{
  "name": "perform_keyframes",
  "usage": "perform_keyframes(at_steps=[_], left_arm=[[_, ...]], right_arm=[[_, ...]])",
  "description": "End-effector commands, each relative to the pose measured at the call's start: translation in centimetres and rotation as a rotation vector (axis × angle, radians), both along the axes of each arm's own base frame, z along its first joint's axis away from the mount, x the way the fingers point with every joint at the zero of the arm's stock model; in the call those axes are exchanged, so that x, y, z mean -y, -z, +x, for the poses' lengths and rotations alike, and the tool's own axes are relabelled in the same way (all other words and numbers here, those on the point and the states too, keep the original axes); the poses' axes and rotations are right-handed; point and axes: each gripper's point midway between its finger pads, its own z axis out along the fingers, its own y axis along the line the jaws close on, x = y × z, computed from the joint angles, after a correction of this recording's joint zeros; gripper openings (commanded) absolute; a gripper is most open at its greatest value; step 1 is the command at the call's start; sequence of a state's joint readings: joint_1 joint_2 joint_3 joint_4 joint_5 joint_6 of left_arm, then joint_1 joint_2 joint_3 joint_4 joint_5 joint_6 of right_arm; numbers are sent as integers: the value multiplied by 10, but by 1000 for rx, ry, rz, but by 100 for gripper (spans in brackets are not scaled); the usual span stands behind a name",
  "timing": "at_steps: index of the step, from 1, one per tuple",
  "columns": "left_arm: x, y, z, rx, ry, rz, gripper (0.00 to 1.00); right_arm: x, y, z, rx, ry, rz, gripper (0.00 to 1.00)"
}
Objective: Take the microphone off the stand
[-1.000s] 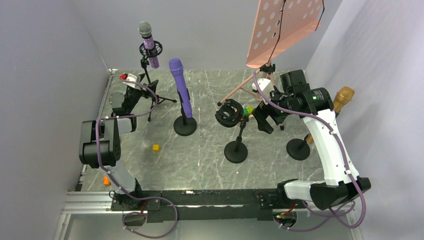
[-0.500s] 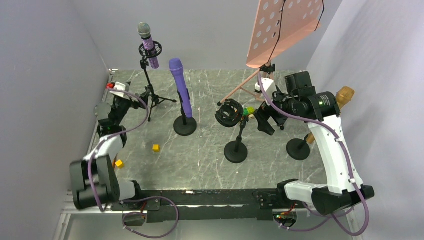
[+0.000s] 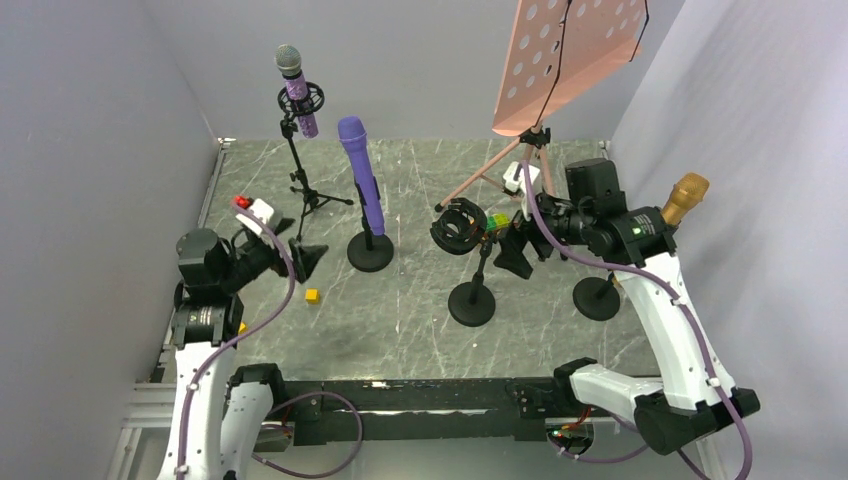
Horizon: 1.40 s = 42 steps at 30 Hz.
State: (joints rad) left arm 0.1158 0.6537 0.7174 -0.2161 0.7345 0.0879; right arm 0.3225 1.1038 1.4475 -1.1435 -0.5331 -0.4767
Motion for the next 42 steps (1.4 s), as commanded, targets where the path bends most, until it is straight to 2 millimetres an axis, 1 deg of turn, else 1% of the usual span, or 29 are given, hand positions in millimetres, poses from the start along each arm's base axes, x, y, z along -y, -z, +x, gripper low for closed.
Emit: perform_keyframes(at_steps=[1,3,5,7,11,16,18,20,21,24,27,28,31,34,36,37,39,42], left_arm=[[44,3,-56,-133,270,-50,95],[47,0,-64,-147,310,-32,93],[48,1,-71,-151,346,13,92],[49,2,-75,-143,389,71,91],[53,-1,-80,-138,442,102,89],[73,-7,-86,-61,562,114,89],[82,-6,-88,-49,610,118,89],[93,-4,-90,-41,656,134,87],[98,-3,-90,-30,670,143,87],[114,-3,-90,9,713,167,86],[130,0,-90,44,755,191,86],[136,0,-89,61,769,198,86],[161,1,-91,115,808,207,89],[197,-2,-102,125,881,192,89],[218,-4,-101,88,880,162,86],[226,-1,-98,43,865,139,83],[239,13,-89,-54,831,106,77],[253,44,-82,-145,796,94,77]], right_arm=[[-29,-12,22,106,-29,61,99],[-36,-7,26,141,-28,27,99],[-44,-6,30,175,-25,14,99],[-47,-1,36,180,-8,1,98],[-49,12,45,155,19,-21,95],[-54,32,48,88,39,-24,85],[-53,42,49,53,70,-34,79],[-50,48,49,25,100,-46,72],[-49,49,48,14,112,-50,65],[-48,46,42,-10,125,-32,49],[-48,39,40,-47,191,17,26],[-48,37,40,-60,215,33,20],[-48,37,40,-121,287,95,8],[-55,33,32,-215,292,212,1],[-57,31,29,-264,302,281,0],[-57,30,28,-278,299,315,0],[-56,30,26,-293,306,364,0],[-53,33,22,-314,322,405,0]])
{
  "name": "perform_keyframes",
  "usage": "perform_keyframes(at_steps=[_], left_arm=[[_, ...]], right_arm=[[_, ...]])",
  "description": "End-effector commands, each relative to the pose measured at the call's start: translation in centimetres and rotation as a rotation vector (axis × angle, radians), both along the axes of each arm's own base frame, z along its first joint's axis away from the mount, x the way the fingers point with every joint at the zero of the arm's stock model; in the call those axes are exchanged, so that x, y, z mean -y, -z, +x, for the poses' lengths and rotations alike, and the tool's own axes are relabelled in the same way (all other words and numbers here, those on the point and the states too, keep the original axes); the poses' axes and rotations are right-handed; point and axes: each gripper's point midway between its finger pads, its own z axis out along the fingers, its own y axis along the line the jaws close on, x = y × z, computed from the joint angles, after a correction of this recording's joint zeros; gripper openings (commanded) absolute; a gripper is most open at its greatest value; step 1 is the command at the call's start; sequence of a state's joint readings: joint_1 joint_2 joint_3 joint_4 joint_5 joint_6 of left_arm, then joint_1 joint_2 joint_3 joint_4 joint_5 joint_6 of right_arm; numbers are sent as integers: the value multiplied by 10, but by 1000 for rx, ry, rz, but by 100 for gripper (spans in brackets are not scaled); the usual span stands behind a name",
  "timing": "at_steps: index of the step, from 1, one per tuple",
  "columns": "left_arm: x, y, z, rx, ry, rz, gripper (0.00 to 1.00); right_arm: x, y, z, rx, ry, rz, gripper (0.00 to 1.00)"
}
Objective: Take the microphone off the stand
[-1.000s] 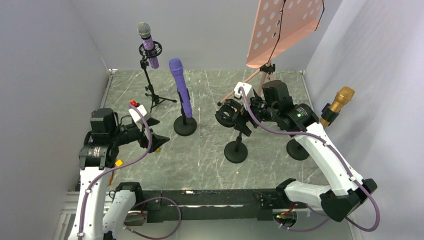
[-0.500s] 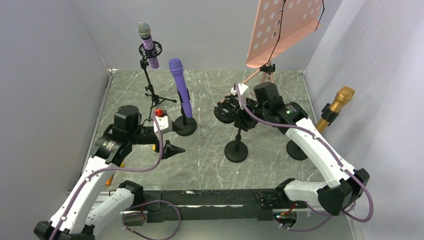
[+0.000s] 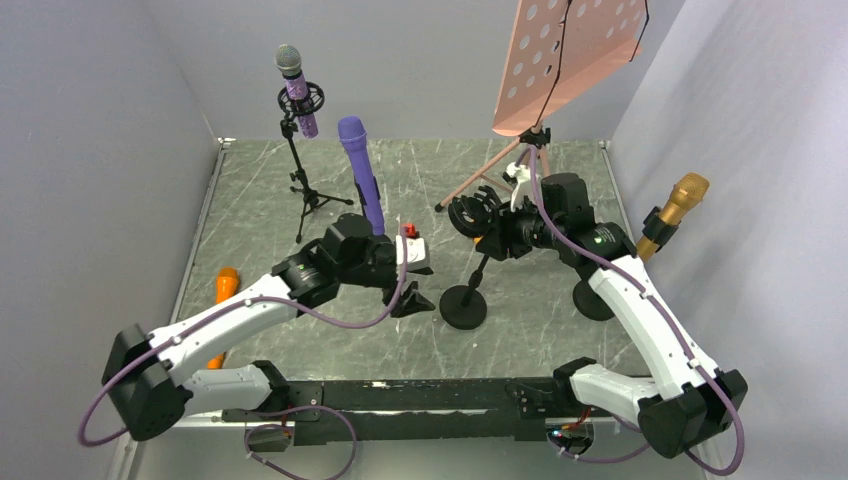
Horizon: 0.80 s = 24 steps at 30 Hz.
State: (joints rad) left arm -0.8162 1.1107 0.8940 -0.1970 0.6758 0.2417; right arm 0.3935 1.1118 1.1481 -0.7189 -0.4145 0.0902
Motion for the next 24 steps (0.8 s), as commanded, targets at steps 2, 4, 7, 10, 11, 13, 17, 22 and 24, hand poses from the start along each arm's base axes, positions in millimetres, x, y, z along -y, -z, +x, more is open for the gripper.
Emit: perform_keyframes(at_steps=[2,4,7,10,11,13,17,22,24], left_arm=[[32,4,26,-63,-120,-86,78],[43,5,28,-75,-101,-109,78],[60,10,30,-73,-53,-130,83],[76,12,40,-22,-8,-159,83],[81,14,42,-15,7,-164,82],[90,21,46,-22,27,-166,80],[104,34,50,-32,52,-176,74],[108,46,40,-66,95,-169,65],[107,47,33,-89,116,-176,64]], right_arm=[[-14,-24,-16,-45,-7,226,0],[-12,-26,-21,-52,-12,251,0],[-13,-28,-31,-51,-68,278,0],[-13,-31,-41,-37,-115,284,0],[-13,-31,-43,-31,-121,283,0],[-11,-34,-46,-19,-130,277,0],[-8,-35,-49,-18,-128,268,0],[-6,-32,-47,-27,-108,270,0],[-5,-31,-45,-34,-93,277,0]])
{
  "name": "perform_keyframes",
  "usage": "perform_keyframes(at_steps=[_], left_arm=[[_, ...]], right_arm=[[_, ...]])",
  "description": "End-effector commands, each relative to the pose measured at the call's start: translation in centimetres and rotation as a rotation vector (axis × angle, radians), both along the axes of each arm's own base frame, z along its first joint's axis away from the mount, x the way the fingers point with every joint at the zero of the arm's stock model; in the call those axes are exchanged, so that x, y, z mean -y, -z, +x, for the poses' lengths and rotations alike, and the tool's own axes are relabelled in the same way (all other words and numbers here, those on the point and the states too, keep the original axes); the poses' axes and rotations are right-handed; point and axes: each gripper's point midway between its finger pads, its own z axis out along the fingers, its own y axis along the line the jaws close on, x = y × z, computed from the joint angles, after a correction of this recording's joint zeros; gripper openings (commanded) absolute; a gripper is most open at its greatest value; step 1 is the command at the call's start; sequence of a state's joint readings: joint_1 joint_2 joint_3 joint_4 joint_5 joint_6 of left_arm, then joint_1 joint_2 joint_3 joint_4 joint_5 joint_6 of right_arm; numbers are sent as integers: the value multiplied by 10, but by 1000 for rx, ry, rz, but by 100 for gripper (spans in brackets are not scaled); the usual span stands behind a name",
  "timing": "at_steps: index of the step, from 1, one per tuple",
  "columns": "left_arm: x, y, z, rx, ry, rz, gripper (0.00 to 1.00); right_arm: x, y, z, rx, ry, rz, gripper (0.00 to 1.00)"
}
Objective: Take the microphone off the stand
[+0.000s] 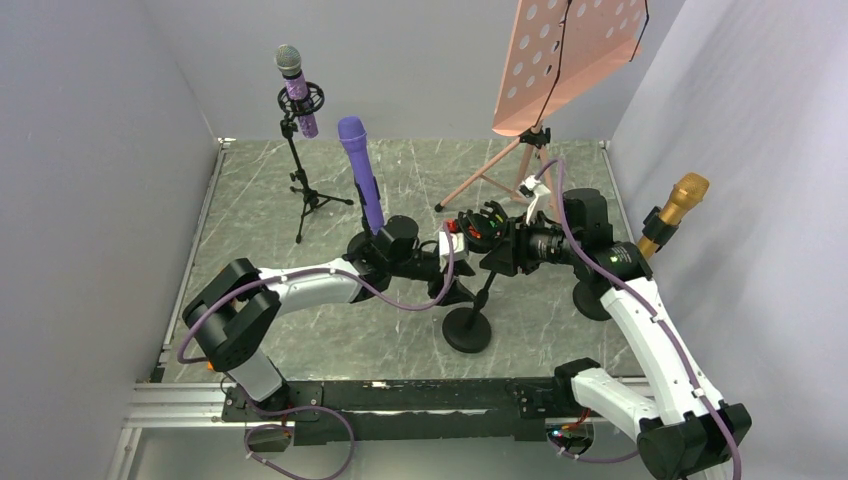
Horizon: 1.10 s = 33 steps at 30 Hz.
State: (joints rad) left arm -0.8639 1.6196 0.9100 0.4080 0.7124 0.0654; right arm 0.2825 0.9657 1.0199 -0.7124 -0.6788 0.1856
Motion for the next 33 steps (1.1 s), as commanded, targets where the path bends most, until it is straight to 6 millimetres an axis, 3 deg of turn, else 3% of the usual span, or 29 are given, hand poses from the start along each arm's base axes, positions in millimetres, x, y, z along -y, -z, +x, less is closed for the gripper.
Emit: perform_keyframes(at_steps=[1,8,20,26,28,33], left_arm=[[12,-22,-17,6,90,-90,64],[22,-25,-29,-99,81,-119,58],[27,3,-27,-162,19,-76,40],[37,9,-28,-154,33,-75,42],[40,7,-28,-155,37,-81,35],[39,-6,-25,-132,23,-88,2]], right_arm=[[-7,-24,-1,59,-29,79,0],[3,-17,18,-11,73,119,0],[12,-8,27,-58,121,148,0],[14,-9,31,-62,130,150,0],[15,-8,31,-64,130,148,0],[15,-4,29,-78,127,148,0]])
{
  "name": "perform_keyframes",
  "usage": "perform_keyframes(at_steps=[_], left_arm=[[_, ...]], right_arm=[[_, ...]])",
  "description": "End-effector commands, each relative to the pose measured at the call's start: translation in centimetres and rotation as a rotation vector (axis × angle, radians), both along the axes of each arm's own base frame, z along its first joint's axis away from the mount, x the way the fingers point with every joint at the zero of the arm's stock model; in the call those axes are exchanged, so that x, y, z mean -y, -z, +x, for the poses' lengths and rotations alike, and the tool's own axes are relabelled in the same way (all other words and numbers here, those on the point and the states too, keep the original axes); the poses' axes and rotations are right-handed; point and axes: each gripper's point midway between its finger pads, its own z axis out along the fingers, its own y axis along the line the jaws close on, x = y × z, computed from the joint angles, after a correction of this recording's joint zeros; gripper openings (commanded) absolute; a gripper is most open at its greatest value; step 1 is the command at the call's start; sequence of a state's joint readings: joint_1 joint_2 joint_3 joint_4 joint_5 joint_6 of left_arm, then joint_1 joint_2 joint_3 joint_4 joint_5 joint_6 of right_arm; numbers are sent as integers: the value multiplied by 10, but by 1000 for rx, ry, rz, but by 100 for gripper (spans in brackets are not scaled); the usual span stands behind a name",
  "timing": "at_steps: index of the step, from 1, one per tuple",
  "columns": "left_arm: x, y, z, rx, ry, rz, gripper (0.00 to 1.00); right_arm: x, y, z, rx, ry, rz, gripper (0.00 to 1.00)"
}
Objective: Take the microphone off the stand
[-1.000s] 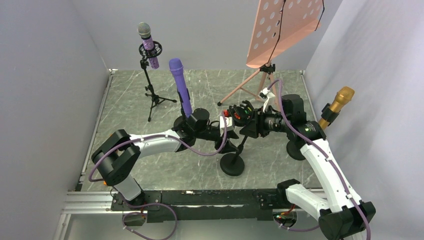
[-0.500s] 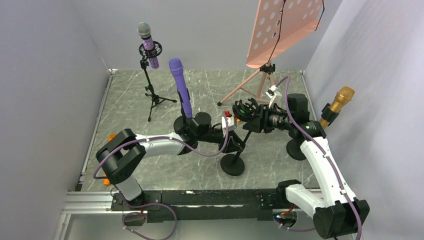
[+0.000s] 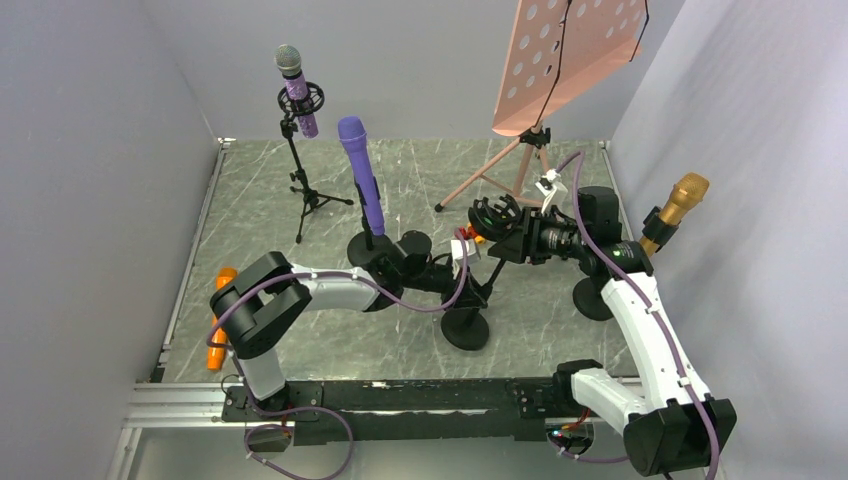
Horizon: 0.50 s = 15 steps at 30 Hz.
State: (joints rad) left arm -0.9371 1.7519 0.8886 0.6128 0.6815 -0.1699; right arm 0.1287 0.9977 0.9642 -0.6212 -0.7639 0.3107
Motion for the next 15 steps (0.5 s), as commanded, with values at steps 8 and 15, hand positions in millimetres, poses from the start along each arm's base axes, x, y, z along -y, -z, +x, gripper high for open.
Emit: perform_keyframes(at_steps=[8,15], left_arm=[[-59,-26,6,323,1,206,0],[-143,22,26,683,-9,565,0]], right_arm=[[9,1,14,-26,61,-55,0],[4,54,18,-375,136,2,0]])
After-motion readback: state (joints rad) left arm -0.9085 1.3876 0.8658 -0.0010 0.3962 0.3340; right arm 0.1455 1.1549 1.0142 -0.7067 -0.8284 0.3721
